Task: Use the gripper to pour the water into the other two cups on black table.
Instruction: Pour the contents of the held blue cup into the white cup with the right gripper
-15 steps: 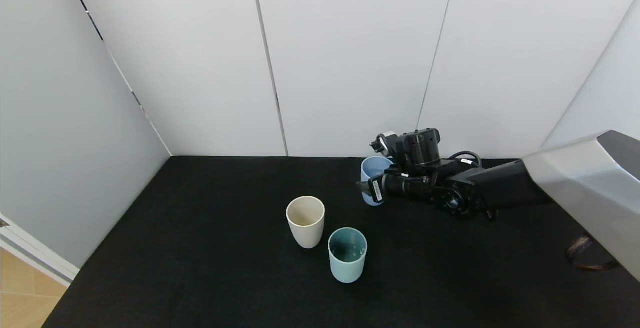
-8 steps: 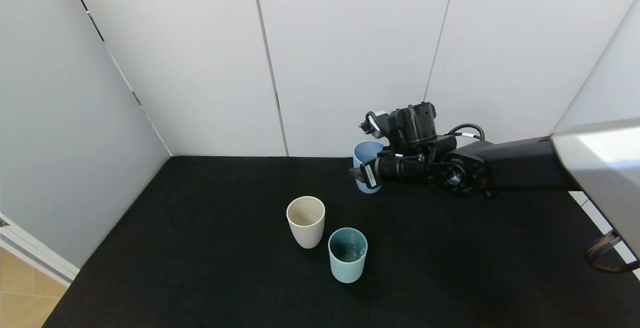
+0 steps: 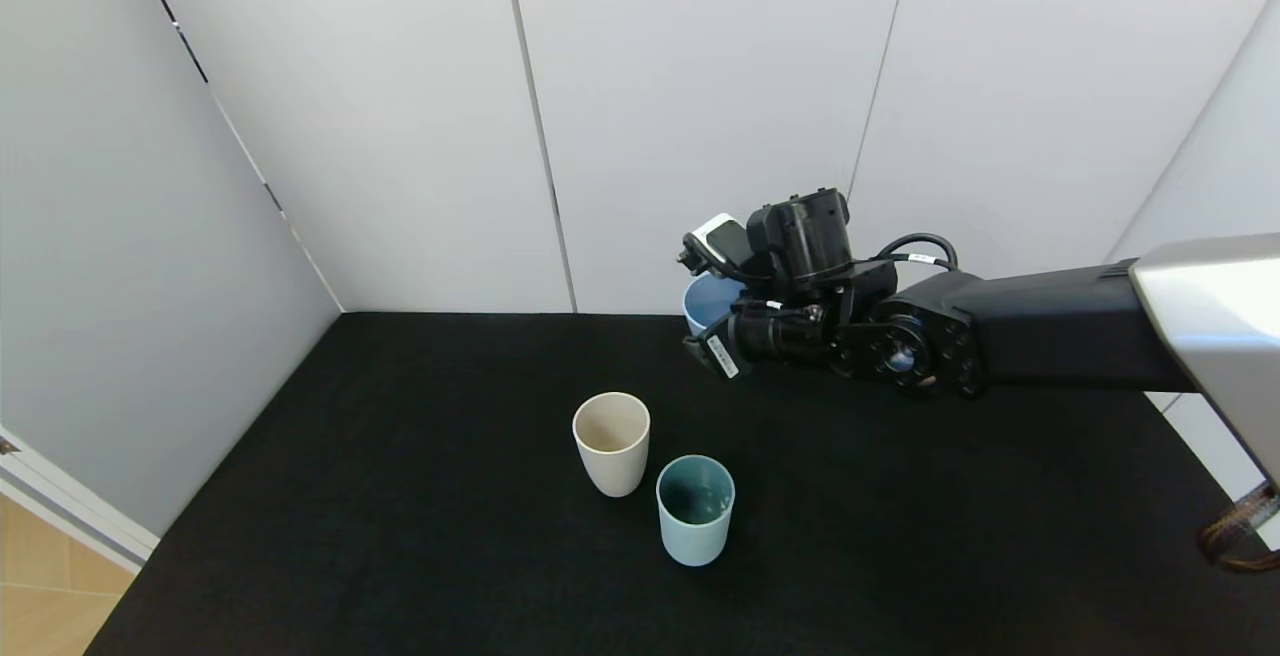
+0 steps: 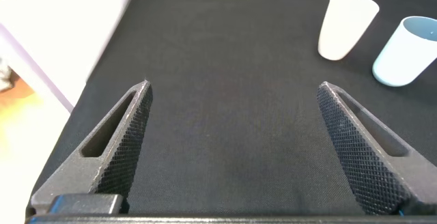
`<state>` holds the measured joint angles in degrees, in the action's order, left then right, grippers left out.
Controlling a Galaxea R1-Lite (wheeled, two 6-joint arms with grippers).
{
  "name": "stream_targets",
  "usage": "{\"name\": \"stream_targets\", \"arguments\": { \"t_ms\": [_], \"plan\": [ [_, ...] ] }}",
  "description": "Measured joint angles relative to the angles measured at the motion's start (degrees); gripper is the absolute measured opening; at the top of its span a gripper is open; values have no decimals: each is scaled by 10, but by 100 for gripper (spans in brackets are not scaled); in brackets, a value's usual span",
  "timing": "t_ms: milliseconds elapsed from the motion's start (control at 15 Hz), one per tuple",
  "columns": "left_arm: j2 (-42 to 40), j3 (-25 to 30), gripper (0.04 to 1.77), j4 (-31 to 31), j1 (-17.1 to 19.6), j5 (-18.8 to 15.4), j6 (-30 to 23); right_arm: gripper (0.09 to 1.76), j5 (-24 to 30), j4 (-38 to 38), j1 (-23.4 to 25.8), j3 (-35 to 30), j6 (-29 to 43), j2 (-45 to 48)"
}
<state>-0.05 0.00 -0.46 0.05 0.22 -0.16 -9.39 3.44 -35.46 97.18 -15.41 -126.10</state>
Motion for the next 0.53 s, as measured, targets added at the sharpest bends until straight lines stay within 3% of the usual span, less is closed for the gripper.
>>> {"name": "stream_targets", "arguments": {
  "t_ms": [533],
  "plan": [
    [0, 0, 172, 0, 0, 0, 0, 132, -52, -1, -36, -3, -73, -3]
  ]
}}
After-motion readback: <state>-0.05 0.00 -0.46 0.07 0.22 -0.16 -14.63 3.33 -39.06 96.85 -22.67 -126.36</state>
